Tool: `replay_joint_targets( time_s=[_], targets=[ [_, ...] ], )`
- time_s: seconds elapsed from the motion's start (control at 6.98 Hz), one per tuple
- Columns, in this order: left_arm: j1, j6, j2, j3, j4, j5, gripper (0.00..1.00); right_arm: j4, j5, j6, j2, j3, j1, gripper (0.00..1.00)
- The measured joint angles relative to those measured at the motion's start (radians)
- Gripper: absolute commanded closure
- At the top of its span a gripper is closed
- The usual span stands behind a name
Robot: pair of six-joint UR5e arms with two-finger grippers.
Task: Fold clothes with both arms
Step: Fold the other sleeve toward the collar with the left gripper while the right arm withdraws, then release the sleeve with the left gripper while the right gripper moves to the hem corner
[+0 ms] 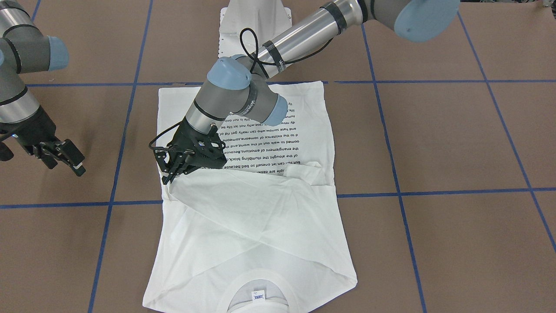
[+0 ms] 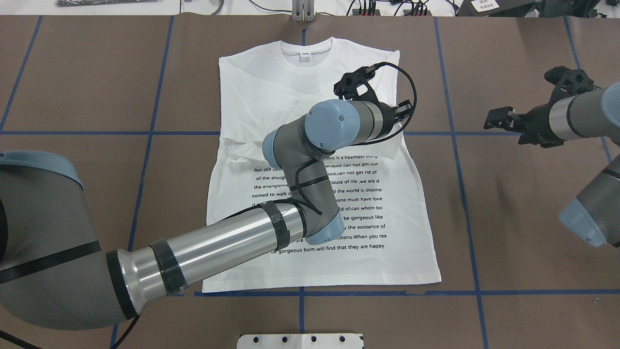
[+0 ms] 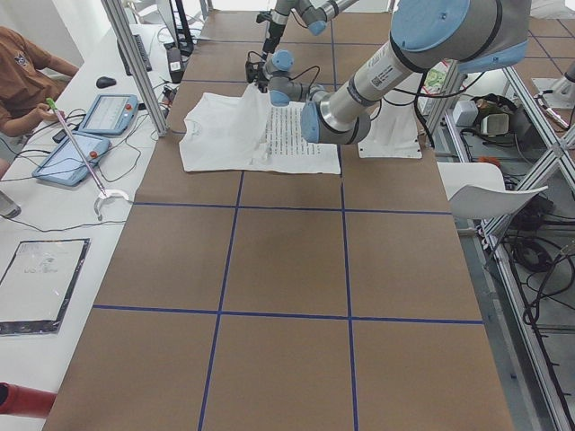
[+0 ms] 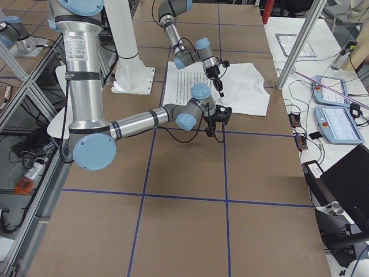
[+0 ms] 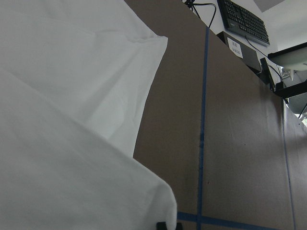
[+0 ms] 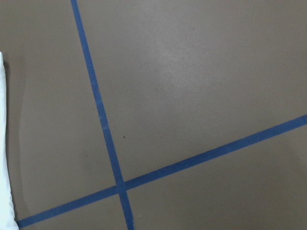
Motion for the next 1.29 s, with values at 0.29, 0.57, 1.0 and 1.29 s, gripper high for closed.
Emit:
replay_joint_targets(
  time_s=[0.29,0.57,1.0,1.29],
  targets=[
    [0.001,0.000,-0.012,0.025,-0.007,0.024,0.69,0.000,0.000,0.002,0.000,0.001,0.000,0.00],
    [0.001,-0.003,-0.030,0.047,-0.010,0.040,0.15,0.000,0.000,0.001,0.000,0.001,0.000,0.00],
    [-0.002,-0.025,-0.054,0.048,-0.045,0.033,0.13,0.002,-0.002,0.015,0.011,0.008,-0.015,0.00],
    [-0.025,-0.027,-0.032,-0.012,-0.048,-0.040,0.15,0.003,-0.041,0.169,0.069,0.028,-0.101,0.00]
  ],
)
